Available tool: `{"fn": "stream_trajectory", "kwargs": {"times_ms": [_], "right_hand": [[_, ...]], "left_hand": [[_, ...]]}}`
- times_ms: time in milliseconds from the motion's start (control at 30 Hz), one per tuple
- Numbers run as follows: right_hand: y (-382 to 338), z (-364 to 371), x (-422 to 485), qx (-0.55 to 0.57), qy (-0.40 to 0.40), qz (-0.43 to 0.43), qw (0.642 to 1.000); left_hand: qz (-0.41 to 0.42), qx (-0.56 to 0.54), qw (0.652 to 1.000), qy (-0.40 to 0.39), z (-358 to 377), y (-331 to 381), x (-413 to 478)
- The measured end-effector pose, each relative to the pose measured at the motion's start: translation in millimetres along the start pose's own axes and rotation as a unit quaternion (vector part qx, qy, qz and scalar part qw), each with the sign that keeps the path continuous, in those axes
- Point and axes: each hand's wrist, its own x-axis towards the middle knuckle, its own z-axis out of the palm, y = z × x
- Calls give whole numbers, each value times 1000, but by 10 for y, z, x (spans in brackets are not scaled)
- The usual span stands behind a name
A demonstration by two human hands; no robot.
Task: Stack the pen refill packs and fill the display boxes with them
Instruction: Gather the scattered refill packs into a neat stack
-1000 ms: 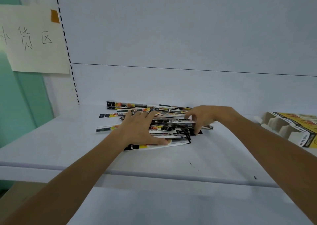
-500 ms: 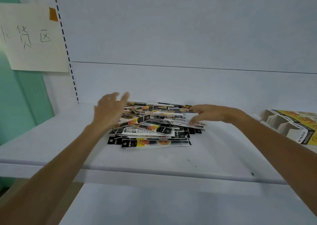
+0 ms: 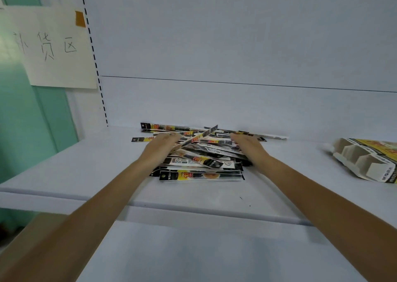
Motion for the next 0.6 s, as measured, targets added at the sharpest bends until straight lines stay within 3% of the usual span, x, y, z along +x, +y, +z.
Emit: {"fn": "stream_trajectory", "kwargs": {"times_ms": [133, 300, 367, 467, 533, 600], "right_hand": [[-92, 73, -39, -66, -45, -63, 995], [-180, -30, 200, -11, 59, -21, 998], [-222, -71, 332, -33, 72, -39, 996], [-158, -175, 565, -204, 79, -82, 972], [-34, -253, 729, -325, 54, -70, 942], [108, -253, 866, -353, 14, -34, 935]], "left_hand": [[95, 111, 989, -34, -42, -4, 2], [209, 143, 967, 19, -106, -6, 53], [234, 140, 962, -34, -88, 51, 33], [226, 210, 939, -154, 3, 123, 3], [248, 296, 906, -172, 73, 129, 31], [263, 315, 891, -193, 128, 124, 74]]}}
